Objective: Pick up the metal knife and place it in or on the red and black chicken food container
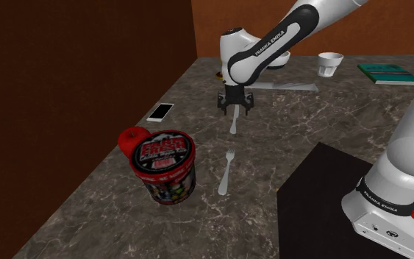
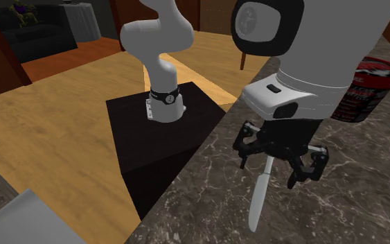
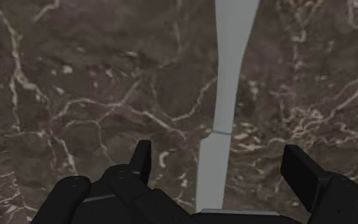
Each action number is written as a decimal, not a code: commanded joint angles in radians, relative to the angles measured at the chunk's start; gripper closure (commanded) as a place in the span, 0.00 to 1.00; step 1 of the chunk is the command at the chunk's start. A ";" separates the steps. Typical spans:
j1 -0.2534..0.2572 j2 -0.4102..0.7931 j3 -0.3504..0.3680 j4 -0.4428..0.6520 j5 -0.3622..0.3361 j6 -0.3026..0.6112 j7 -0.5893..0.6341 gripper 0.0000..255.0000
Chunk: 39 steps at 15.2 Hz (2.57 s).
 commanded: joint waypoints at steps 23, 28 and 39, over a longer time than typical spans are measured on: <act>-0.003 -0.028 0.000 0.018 0.015 -0.044 -0.017 1.00; -0.004 -0.064 0.002 0.048 0.032 -0.108 -0.034 1.00; -0.004 -0.125 0.001 0.132 0.059 -0.249 -0.062 1.00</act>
